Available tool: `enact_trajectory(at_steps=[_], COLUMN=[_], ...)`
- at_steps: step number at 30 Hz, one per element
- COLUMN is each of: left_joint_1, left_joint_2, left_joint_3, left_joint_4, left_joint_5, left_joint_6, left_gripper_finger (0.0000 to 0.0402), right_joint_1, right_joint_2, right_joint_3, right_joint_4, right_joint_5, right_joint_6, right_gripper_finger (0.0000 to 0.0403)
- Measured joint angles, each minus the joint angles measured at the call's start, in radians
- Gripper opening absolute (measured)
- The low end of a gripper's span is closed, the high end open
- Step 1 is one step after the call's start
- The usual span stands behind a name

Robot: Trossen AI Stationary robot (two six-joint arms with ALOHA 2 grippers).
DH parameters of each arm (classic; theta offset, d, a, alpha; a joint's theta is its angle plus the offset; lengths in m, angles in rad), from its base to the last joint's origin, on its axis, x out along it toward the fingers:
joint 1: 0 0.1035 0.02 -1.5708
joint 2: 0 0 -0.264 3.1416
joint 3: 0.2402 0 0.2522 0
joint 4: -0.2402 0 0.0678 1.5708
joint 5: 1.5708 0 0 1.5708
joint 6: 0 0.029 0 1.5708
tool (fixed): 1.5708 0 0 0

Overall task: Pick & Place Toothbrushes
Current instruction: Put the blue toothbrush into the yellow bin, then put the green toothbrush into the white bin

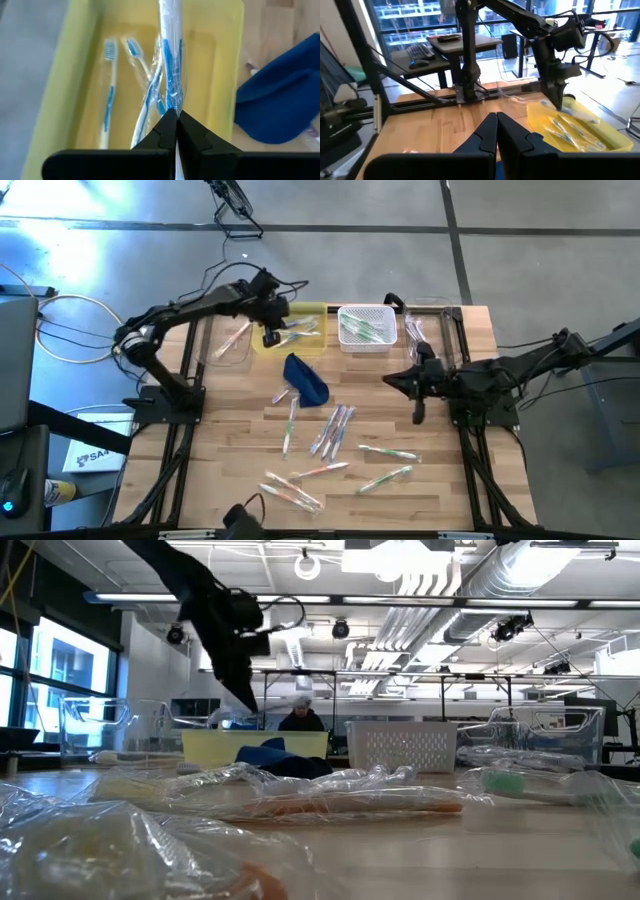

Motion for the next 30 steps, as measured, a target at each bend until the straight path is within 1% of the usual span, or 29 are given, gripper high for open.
enact_trajectory(at_steps=[9,17,20,26,30], left_joint_1=[0.006,0.006,0.006,0.006,0.006], left_joint_2=[0.148,0.165,0.165,0.165,0.165], left_joint_3=[0.0,0.0,0.0,0.0,0.001], left_joint_4=[0.017,0.059,0.058,0.072,0.071], left_joint_5=[-0.006,-0.08,-0.082,-0.082,-0.082], left_joint_6=[-0.013,-0.017,-0.037,-0.044,-0.078], left_gripper_finger=[0.0,0.0003,0.0021,0.0089,0.012], right_joint_1=[-0.026,-0.049,-0.049,-0.049,-0.049], right_joint_2=[0.013,0.013,0.013,0.013,0.013], right_joint_3=[0.0,0.0,0.0,0.0,0.0], right_joint_4=[0.007,0.007,0.007,0.006,0.006], right_joint_5=[-0.003,-0.011,-0.011,-0.011,-0.011], right_joint_6=[0.021,0.021,0.021,0.012,-0.003], right_gripper_finger=[0.0003,0.0002,0.0002,0.0002,0.0002])
